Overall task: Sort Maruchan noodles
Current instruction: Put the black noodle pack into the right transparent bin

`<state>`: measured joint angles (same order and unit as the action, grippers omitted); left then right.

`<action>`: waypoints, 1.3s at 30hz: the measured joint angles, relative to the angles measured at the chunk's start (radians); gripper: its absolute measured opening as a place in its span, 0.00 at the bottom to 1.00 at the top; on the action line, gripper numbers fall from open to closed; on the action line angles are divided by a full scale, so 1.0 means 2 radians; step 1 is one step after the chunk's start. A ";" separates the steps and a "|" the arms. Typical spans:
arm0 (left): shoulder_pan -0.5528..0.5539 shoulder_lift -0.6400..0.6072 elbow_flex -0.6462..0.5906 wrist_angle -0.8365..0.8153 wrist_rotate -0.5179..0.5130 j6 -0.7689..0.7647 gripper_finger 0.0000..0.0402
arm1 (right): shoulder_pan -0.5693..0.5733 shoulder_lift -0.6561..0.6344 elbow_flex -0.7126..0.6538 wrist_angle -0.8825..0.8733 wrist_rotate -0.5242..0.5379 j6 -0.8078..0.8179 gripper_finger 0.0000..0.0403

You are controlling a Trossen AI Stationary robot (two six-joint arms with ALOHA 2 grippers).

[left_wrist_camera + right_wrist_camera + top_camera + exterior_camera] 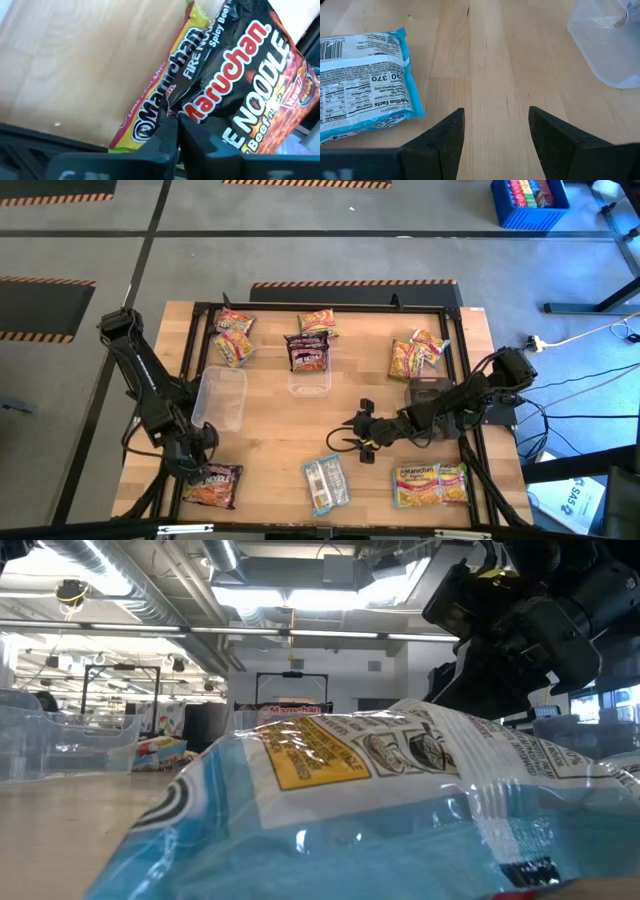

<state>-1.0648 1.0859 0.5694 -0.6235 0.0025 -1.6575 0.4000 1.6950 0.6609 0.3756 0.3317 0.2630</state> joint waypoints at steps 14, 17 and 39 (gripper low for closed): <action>0.034 -0.002 0.043 0.048 -0.129 0.135 0.00 | 0.000 0.000 0.000 0.000 0.014 -0.003 0.50; 0.045 -0.002 0.060 0.048 -0.167 0.180 0.00 | 0.000 0.000 0.000 0.002 0.014 -0.003 0.50; 0.156 0.004 0.074 0.176 -0.273 0.500 0.00 | -0.006 0.000 0.000 0.076 0.012 -0.017 0.53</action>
<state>-0.7530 1.0946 0.7174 -0.2709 -0.5430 -0.6582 0.3874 1.6954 0.6601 0.5273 0.3556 0.2284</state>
